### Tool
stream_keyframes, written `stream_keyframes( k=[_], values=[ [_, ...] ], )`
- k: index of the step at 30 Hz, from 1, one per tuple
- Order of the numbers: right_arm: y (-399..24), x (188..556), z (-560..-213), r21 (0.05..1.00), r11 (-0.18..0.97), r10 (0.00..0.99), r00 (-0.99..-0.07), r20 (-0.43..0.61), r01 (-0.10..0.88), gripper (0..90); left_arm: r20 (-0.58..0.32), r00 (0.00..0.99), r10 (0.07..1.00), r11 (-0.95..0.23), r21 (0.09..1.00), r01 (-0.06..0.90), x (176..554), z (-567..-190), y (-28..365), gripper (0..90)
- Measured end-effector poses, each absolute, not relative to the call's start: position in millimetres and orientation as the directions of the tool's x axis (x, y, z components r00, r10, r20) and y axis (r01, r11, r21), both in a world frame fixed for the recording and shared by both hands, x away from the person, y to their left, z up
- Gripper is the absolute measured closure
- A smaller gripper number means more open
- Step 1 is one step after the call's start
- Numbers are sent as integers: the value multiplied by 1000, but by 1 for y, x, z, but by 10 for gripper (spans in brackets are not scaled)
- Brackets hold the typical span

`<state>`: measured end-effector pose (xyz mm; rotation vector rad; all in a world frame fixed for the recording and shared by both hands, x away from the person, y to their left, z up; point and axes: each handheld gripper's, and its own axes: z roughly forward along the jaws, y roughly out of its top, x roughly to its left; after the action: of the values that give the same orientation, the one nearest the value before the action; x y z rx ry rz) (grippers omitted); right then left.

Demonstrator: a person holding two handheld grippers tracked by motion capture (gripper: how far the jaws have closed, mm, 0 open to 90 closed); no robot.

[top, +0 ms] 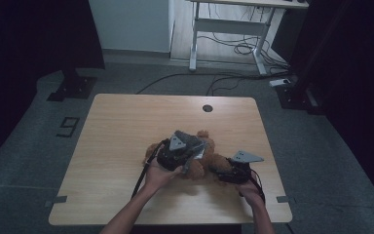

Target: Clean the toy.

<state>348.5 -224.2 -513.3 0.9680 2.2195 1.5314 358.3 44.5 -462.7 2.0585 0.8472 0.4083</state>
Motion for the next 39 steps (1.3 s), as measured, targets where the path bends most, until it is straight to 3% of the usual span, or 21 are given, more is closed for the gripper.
stream_keyframes(
  k=[2,7,16,23,29,33,39],
  values=[
    [-226,351,-514,899,200,667,-727,166,389,500,-11,715,699,-412,811,416,356,-463,48,771],
    [-228,354,-521,878,229,668,-724,173,421,554,-9,697,717,-412,801,434,353,-463,73,771],
    [-226,353,-524,882,250,646,-748,155,399,550,-86,639,764,-302,829,472,342,-459,135,771],
    [-227,354,-527,881,252,638,-754,159,400,550,-131,588,798,-240,826,510,345,-468,162,773],
    [-227,355,-530,880,236,640,-748,178,412,549,-161,529,833,-194,811,552,341,-489,180,775],
    [-227,355,-531,879,222,646,-739,191,422,551,-237,508,828,-142,788,599,344,-498,190,775],
    [-225,356,-533,877,212,653,-730,200,430,553,-243,515,822,-143,787,600,353,-480,185,775]
  ],
)
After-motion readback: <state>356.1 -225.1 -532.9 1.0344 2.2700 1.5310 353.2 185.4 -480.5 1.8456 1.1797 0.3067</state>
